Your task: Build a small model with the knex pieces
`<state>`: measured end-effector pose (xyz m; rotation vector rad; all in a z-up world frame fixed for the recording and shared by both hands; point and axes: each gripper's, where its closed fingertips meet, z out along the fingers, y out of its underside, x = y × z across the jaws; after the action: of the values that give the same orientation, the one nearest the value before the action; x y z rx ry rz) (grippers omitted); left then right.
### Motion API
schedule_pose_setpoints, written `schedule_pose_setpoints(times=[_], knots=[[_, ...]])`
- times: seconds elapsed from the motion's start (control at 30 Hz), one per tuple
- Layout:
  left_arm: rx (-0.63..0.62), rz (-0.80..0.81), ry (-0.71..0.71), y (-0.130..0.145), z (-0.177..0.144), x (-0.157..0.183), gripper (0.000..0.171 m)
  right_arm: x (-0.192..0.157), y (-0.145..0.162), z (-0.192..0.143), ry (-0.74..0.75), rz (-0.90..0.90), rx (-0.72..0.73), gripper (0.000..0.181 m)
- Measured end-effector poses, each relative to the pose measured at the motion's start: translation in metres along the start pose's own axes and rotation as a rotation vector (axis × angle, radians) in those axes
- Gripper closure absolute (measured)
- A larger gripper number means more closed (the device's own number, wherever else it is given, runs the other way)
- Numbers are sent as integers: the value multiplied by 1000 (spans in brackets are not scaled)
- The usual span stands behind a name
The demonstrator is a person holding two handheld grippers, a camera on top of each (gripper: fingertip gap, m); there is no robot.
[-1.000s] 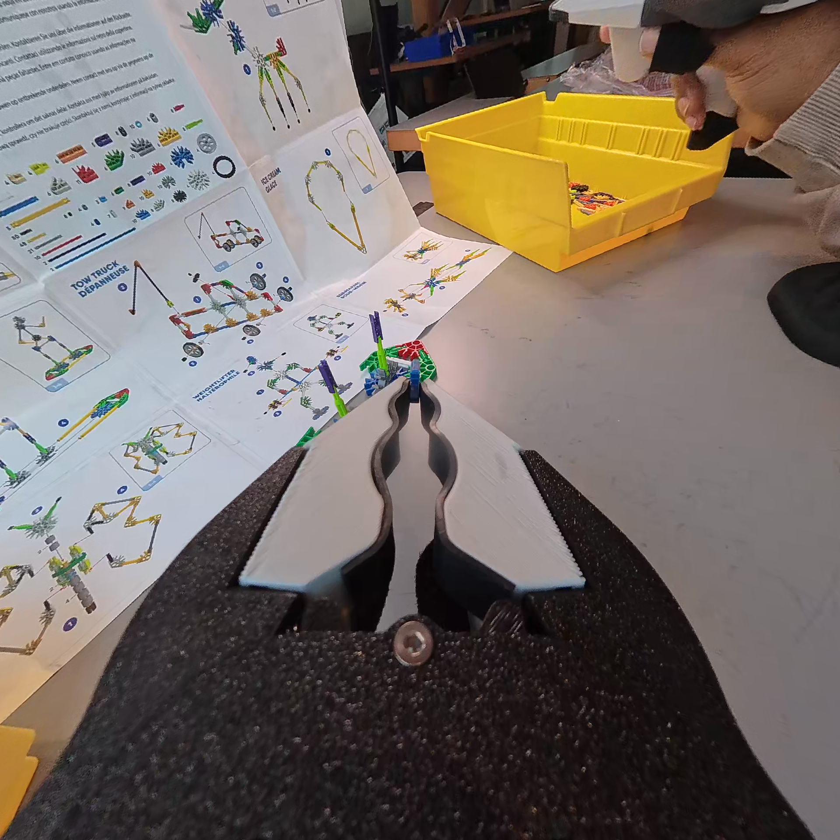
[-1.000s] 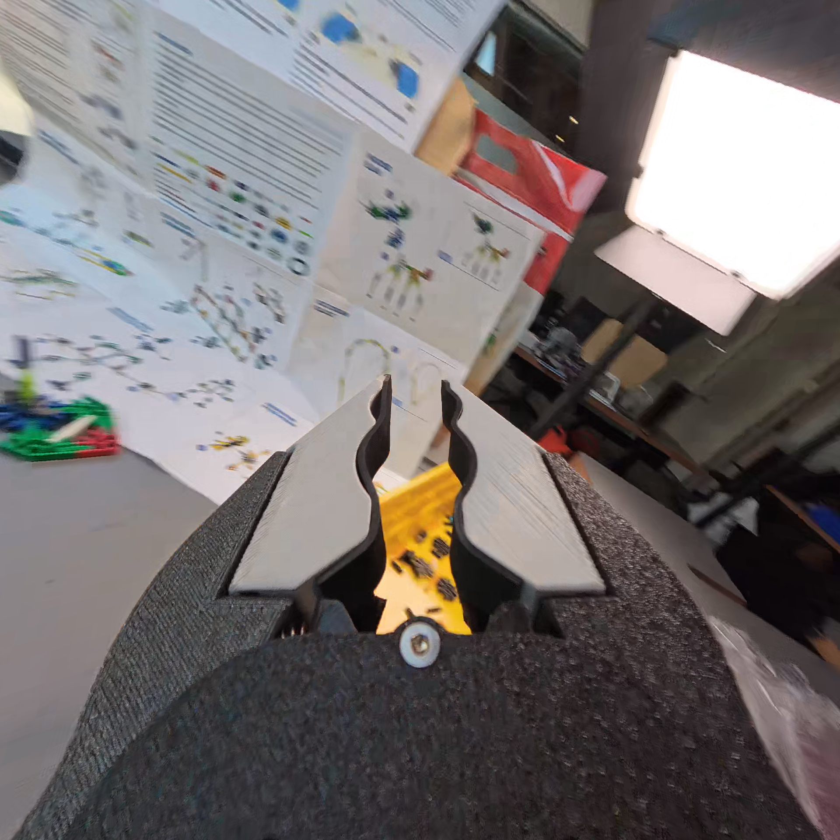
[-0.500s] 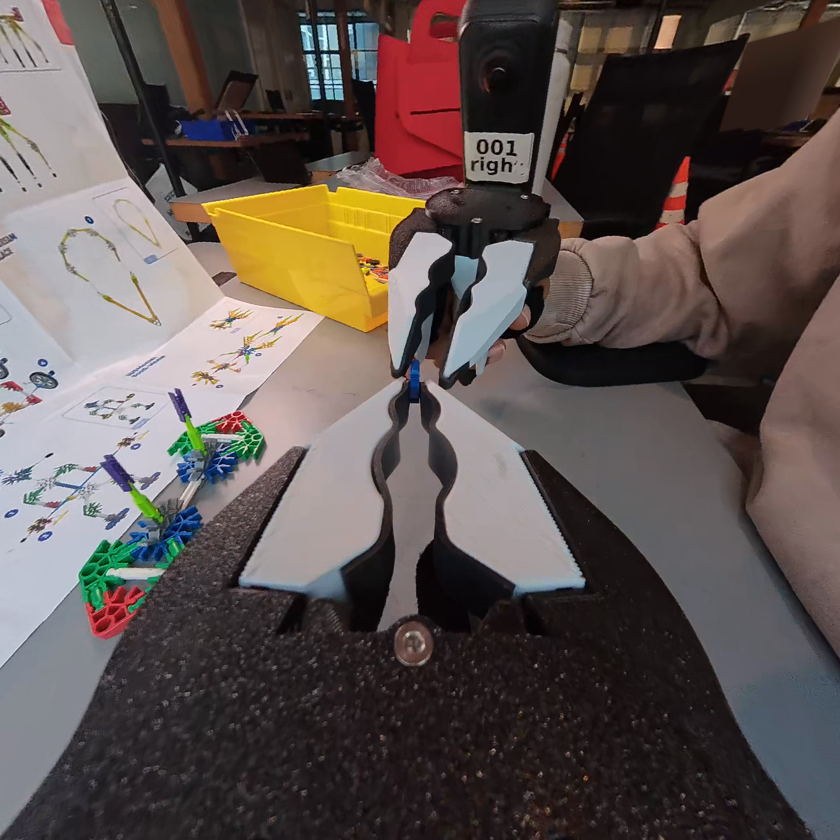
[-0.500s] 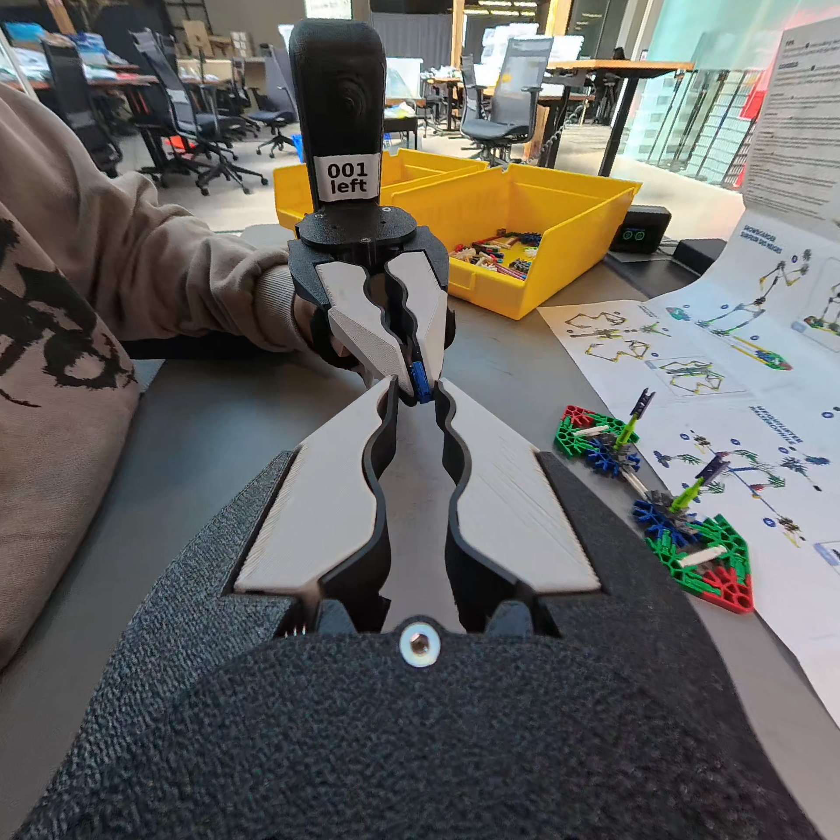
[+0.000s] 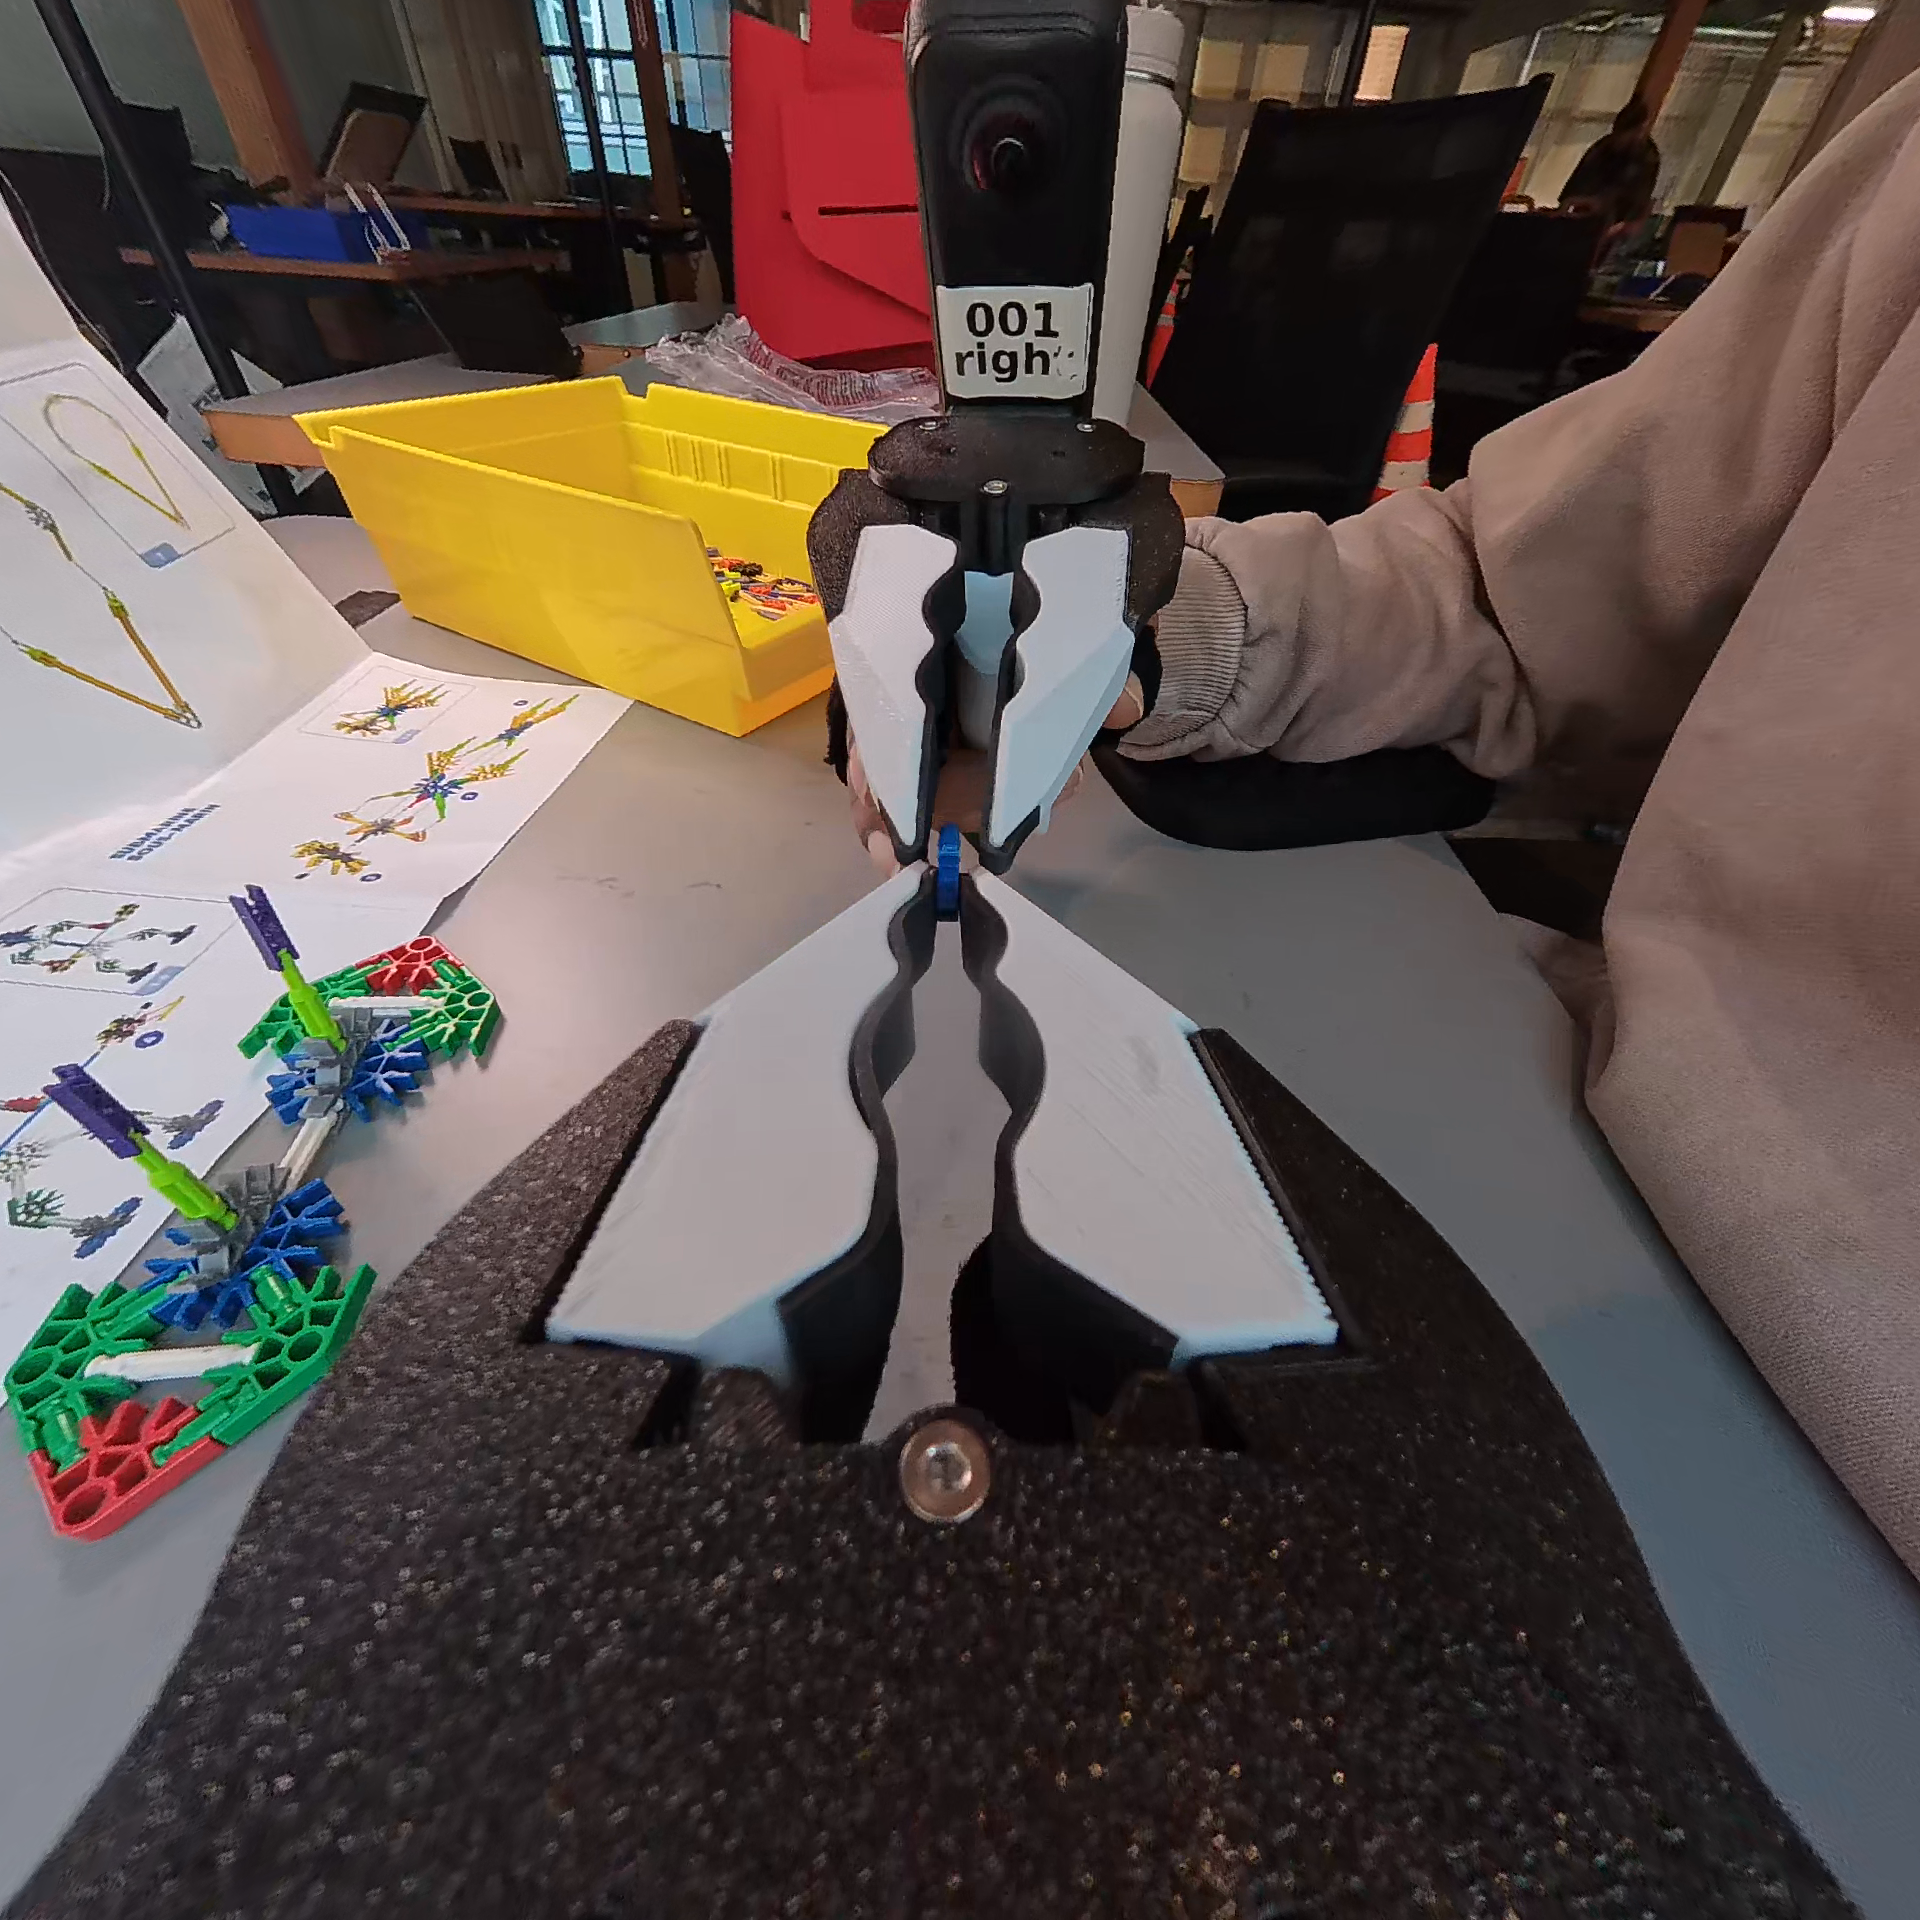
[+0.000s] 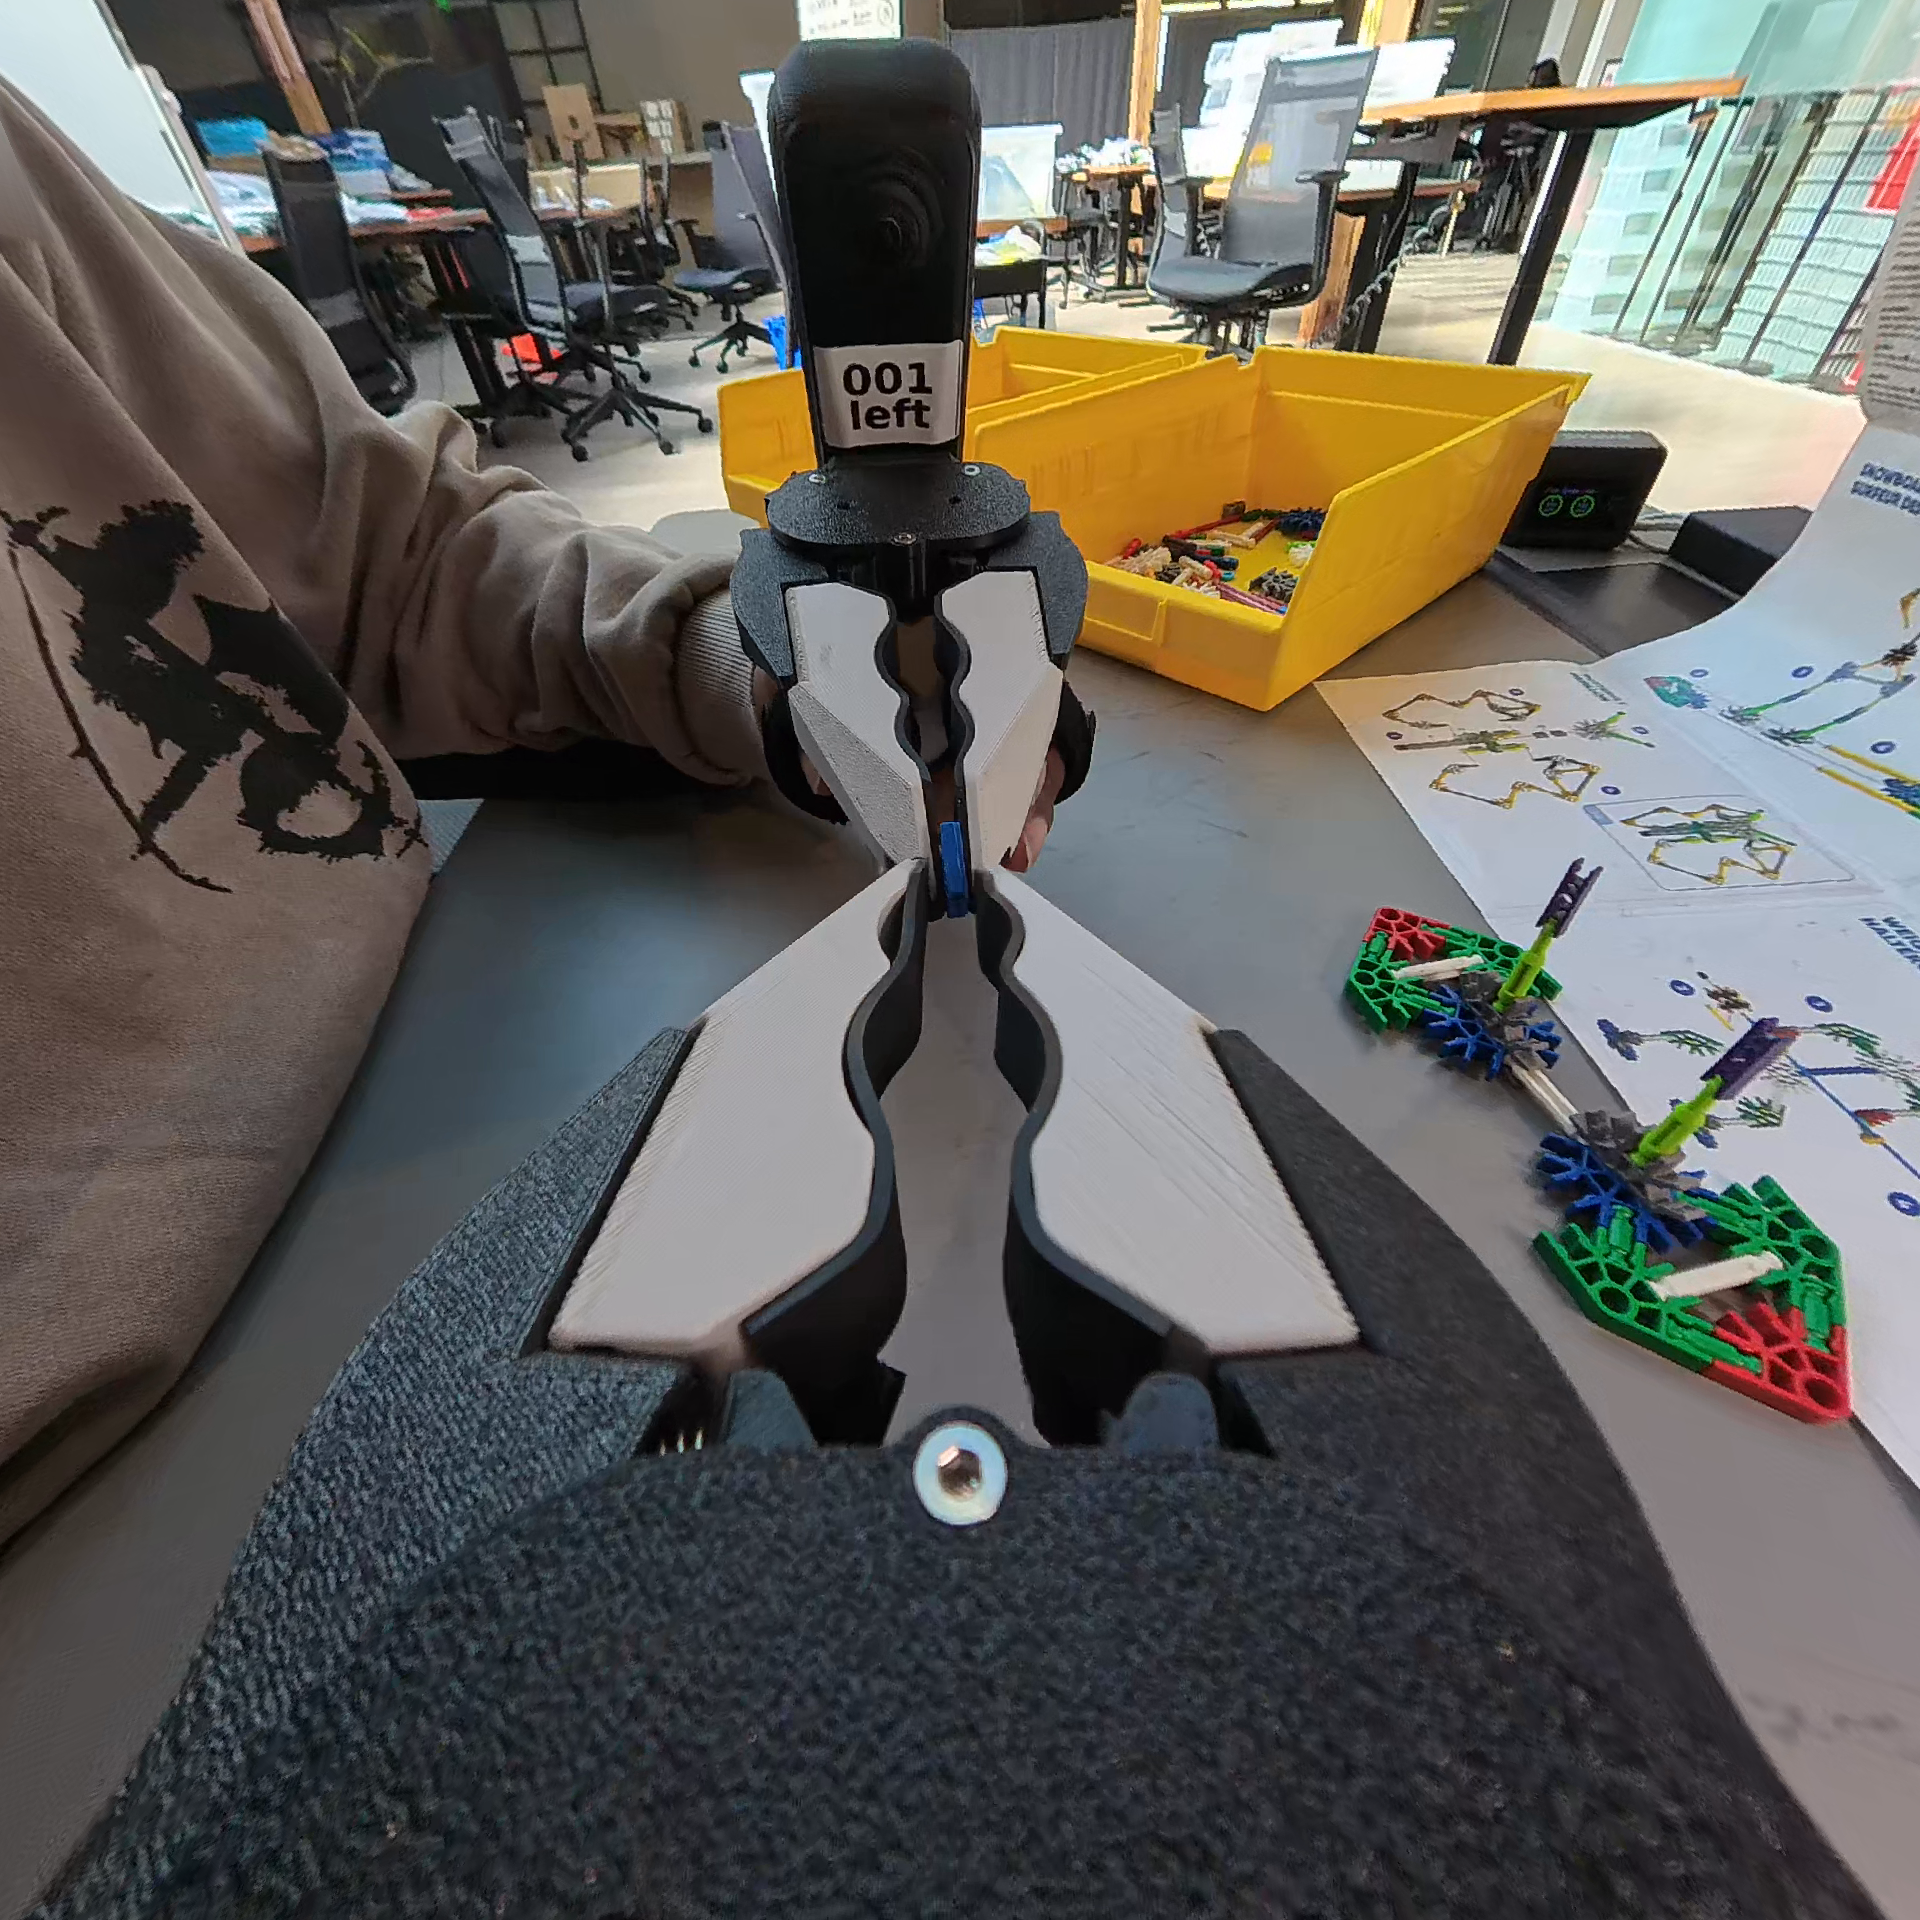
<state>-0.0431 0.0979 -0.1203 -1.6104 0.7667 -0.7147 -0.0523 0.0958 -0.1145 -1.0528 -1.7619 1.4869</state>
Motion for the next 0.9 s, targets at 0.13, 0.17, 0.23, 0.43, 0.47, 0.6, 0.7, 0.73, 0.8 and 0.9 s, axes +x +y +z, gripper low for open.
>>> schedule_pose_setpoints(times=[0.13,0.17,0.23,0.43,0.47,0.6,0.7,0.73,0.8,0.9], knots=[[-34,35,16,4,1,5,169,-4,5,-3,-40,-15,-13,179],[-41,49,17,5,2,6,169,-5,6,-3,-39,-27,-16,179],[-44,54,17,6,2,7,169,-6,5,-2,-32,-45,-18,179],[-23,13,10,6,1,2,169,-1,5,-3,-14,-31,-8,179],[-23,12,9,6,1,1,168,-1,5,-4,-16,-27,-7,179],[-18,18,-10,5,0,-2,164,5,6,-4,7,3,-5,179],[-26,29,-31,6,0,-6,161,9,7,-3,14,41,9,179],[-28,33,-36,6,-1,-7,161,9,7,-2,14,51,13,179],[-27,35,-44,6,-2,-8,161,10,7,-2,11,66,22,179],[-20,24,-52,4,-3,-11,162,9,6,-3,4,74,28,179]])
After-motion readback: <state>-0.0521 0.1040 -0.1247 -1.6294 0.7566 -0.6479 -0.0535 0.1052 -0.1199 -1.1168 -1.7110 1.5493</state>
